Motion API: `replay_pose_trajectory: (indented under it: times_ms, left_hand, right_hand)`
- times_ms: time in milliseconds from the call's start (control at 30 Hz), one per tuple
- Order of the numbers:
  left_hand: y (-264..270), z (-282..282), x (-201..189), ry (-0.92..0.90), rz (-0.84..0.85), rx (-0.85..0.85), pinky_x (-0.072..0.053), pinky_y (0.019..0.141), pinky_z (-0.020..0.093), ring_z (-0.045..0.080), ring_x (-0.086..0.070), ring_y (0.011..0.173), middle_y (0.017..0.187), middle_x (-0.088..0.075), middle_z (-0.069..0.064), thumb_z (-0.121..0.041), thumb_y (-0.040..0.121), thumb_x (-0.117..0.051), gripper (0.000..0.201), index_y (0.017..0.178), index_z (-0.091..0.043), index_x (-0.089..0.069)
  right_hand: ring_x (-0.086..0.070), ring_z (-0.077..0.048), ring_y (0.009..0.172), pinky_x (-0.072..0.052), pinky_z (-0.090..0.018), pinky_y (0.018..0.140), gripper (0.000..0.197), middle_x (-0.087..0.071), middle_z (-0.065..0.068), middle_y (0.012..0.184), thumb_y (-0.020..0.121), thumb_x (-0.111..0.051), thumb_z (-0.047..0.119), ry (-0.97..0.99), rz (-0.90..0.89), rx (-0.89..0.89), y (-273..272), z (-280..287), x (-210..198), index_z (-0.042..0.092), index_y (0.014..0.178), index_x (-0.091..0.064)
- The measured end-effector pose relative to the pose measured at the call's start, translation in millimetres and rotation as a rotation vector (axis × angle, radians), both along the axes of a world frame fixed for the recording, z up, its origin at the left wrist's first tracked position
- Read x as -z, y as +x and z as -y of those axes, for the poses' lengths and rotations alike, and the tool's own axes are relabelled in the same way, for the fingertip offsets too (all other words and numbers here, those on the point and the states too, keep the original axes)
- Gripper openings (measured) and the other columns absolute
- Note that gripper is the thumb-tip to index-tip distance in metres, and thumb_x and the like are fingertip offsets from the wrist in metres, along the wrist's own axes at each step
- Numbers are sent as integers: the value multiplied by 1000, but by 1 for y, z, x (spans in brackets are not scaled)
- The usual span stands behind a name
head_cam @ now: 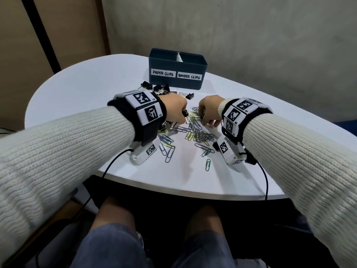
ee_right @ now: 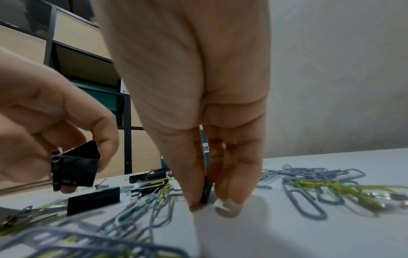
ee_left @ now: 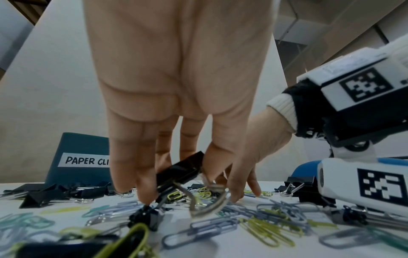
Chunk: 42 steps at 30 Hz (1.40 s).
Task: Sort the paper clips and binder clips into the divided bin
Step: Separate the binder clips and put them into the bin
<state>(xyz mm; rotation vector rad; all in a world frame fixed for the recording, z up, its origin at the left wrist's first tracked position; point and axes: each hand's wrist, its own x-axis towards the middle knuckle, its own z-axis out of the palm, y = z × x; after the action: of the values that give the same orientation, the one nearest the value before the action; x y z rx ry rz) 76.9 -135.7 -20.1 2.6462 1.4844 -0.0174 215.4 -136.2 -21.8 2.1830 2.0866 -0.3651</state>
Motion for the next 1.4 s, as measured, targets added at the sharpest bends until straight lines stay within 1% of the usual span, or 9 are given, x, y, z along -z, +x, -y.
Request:
replay_pose_trajectory:
  times_ms: [200, 300, 467, 600, 767, 1000, 1200, 1267, 1400]
  left_hand:
    - [2, 2, -2, -1, 45, -4, -31, 52, 21, 21, -46, 86, 96, -51, 7, -23, 87, -58, 22, 104, -10, -58]
    - [3, 3, -2, 1, 55, -13, -31, 52, 21, 20, -46, 87, 97, -52, 6, -24, 87, -58, 34, 114, -4, -60]
    - [3, 4, -1, -10, 43, -33, -35, 55, 25, 22, -46, 87, 97, -50, 6, -25, 86, -59, 37, 117, -4, -59]
    - [6, 4, -2, -24, 67, -41, -33, 51, 21, 21, -50, 87, 95, -54, 6, -27, 87, -58, 36, 115, -5, -61]
    - [10, 2, -1, -48, 94, -60, -36, 52, 21, 22, -54, 83, 75, -56, 3, -30, 88, -53, 26, 98, -8, -65]
    - [23, 2, -1, -10, 145, -53, -37, 57, 24, 25, -50, 80, 79, -54, 8, -28, 91, -48, 23, 90, -9, -61]
    - [66, 18, -5, -97, 214, 99, -45, 71, 27, 25, -61, 92, 101, -68, 9, -17, 86, -59, 30, 114, -8, -68]
    - [81, 23, -5, -125, 194, 165, -49, 77, 29, 24, -64, 93, 113, -69, 9, -15, 84, -63, 36, 120, -9, -65]
    - [107, 29, 2, -162, 113, 243, -46, 59, 26, 23, -62, 79, 107, -71, 11, -16, 79, -68, 36, 113, -6, -66]
  right_hand:
    - [-68, -28, 95, -57, -39, 87, 22, -70, -13, 103, 72, -74, 1, 49, -17, -19, 4, 1, 0, 8, 90, -63]
    - [-66, -25, 77, -57, -33, 73, 23, -68, -11, 93, 72, -74, -4, 27, -42, -14, 6, -1, 1, 11, 81, -58]
    - [-59, -22, 81, -53, -28, 68, 41, -62, -9, 116, 81, -64, 4, 99, -39, -56, 9, -1, 0, 16, 120, -58]
    - [-60, -22, 75, -55, -29, 64, 58, -61, -8, 103, 81, -63, 0, 148, -158, -62, 10, -1, -6, 19, 133, -47]
    - [-54, -15, 85, -44, -18, 66, 43, -66, -5, 115, 86, -62, 8, 180, -192, -153, 13, 1, -13, 18, 128, -56]
    - [-59, -23, 109, -43, -24, 86, 27, -66, -7, 119, 92, -51, 7, 275, -95, -78, 28, 10, -20, 13, 111, -70]
    - [-54, -14, 82, -38, -8, 42, 29, -70, -8, 104, 85, -60, 7, 12, 130, -12, 74, 26, -23, 15, 110, -70]
    - [-55, -17, 80, -40, -7, 42, 29, -70, -12, 109, 84, -60, 6, -35, 109, 23, 86, 30, -19, 15, 110, -69]
    - [-55, -14, 63, -41, -16, 53, 31, -69, -11, 111, 84, -62, 6, -76, 107, 52, 100, 37, -10, 15, 113, -67]
